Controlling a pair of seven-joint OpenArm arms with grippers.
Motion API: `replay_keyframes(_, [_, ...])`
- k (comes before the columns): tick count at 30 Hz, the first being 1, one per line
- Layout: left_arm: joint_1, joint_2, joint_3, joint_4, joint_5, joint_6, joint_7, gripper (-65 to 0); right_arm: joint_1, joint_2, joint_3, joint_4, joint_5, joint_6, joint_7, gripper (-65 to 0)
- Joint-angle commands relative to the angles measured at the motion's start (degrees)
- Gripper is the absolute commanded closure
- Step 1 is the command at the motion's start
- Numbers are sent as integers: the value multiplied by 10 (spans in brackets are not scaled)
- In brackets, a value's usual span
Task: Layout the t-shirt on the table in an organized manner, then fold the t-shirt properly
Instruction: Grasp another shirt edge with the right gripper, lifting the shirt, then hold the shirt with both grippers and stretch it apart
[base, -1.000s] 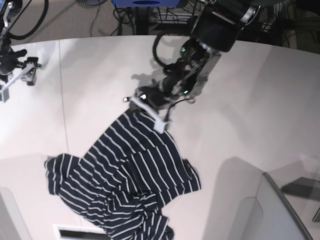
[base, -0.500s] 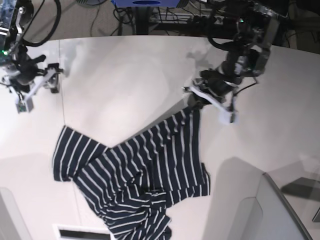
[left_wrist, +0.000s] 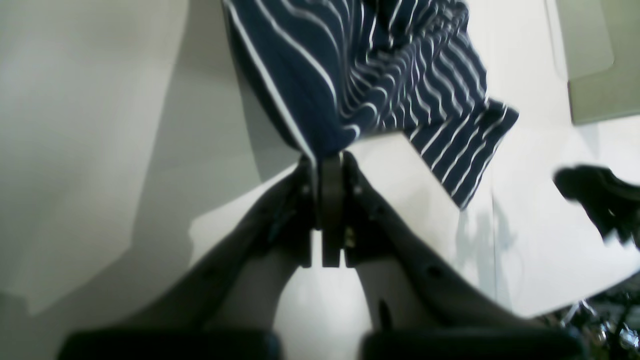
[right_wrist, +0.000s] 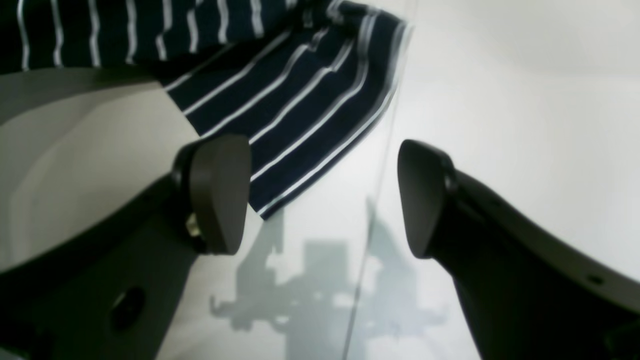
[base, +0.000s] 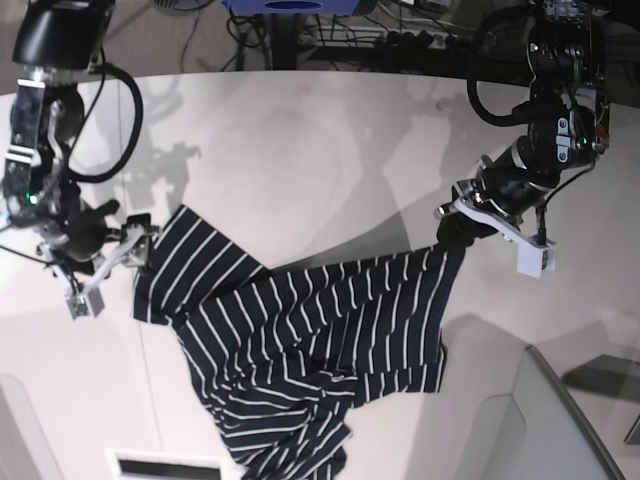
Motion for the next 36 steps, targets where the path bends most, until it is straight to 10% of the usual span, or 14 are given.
replay_keyframes(1, [-1,-5,-3,9,-8,-2,-11,0,27,9,1,-24,5,0,18,-440])
replay_keyframes(21, [5,-6,-3,6,-4,-2,-10,0,214,47,-45,-484,-1,0,268,-426])
replay_keyframes(29, [3,-6,-3,-3,-5,-3,-12,0,204,51,-45,-505,-1,0,268,0])
replay_keyframes(36, [5,-6,-3,-3,-4,-3,-12,0,196,48,-42,-491,1,0,268,-9])
